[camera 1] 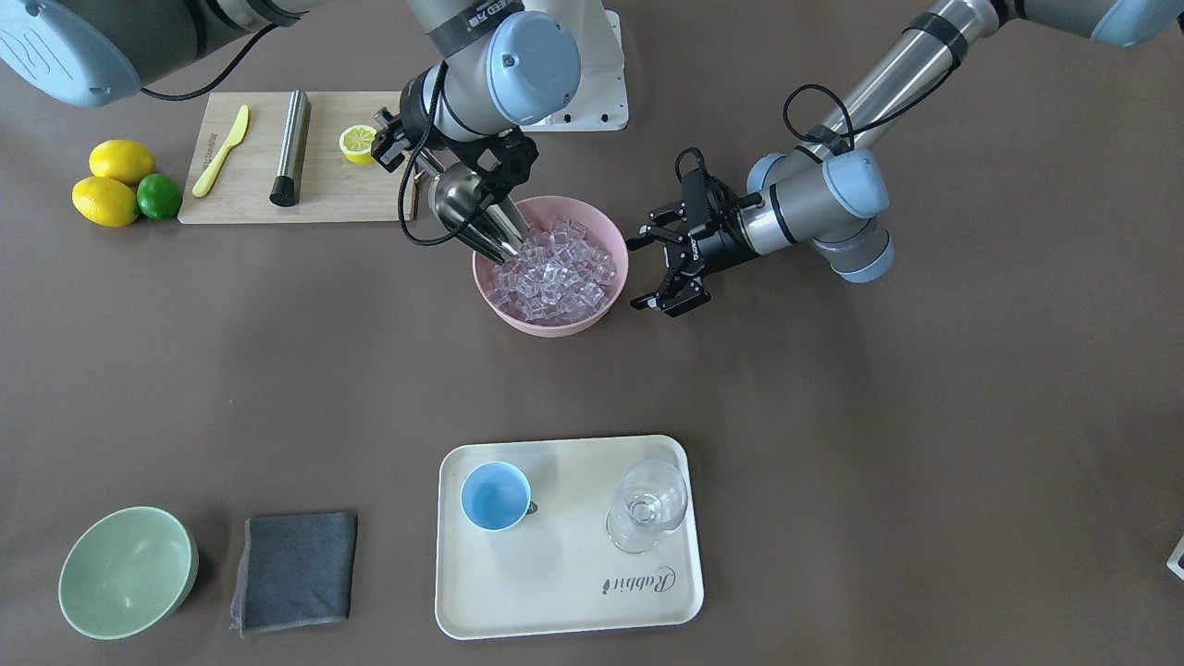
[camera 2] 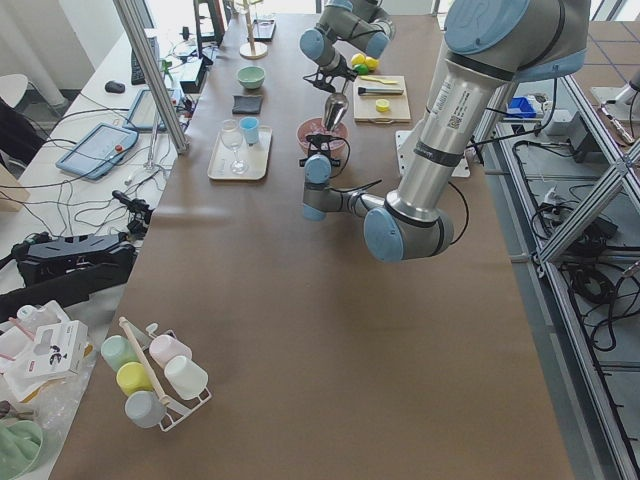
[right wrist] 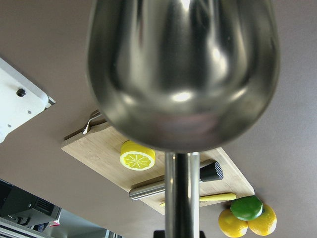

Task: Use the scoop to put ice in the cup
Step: 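Dig the scoop into the ice cubes with the right gripper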

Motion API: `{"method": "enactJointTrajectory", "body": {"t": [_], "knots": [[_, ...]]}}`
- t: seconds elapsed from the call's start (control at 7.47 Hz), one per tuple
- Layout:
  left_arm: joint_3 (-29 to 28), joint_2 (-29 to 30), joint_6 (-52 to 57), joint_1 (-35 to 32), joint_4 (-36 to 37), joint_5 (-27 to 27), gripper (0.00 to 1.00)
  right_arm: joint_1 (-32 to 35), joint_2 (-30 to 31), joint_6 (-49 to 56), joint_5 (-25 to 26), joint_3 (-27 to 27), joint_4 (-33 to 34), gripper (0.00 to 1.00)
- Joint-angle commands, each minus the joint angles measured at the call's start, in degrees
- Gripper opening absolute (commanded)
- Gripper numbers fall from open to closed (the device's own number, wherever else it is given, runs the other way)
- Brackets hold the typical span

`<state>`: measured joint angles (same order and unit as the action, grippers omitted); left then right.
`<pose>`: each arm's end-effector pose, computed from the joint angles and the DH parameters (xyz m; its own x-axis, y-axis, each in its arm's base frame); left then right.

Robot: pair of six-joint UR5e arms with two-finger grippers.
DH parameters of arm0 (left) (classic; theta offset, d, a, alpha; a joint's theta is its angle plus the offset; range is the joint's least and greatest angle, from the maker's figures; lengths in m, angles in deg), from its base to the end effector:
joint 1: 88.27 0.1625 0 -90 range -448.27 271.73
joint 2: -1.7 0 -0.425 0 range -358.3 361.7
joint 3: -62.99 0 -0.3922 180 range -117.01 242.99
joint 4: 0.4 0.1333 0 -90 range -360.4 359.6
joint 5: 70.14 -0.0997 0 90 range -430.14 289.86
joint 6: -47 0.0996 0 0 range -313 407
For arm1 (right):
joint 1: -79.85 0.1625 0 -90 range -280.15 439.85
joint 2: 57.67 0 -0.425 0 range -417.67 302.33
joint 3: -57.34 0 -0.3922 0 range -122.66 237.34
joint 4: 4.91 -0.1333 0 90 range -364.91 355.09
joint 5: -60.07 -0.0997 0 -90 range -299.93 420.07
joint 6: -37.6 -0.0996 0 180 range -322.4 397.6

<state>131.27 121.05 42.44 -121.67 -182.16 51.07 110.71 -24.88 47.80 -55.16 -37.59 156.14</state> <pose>0.5101 -0.4342 0.3686 0.0330 0.9994 0.0058 0.1393 -0.0104 0.9902 -0.4900 -0.3986 0.1504 0.3623 -0.8207 0.4419 0.9269 0.3672 -0.0779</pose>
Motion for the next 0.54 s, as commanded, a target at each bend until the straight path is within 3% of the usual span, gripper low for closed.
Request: {"method": "enactJointTrajectory", "body": {"t": [0.0, 0.4], "knots": [[-0.1, -0.1, 0.0, -0.1, 0.0, 0.0, 0.98, -0.6, -1.1, -0.4, 0.0, 2.3, -0.1, 0.0], [-0.1, -0.1, 0.0, -0.2, -0.1, -0.2, 0.98, -0.7, -2.7, -0.4, 0.1, 5.8, -0.8, 0.0]]}}
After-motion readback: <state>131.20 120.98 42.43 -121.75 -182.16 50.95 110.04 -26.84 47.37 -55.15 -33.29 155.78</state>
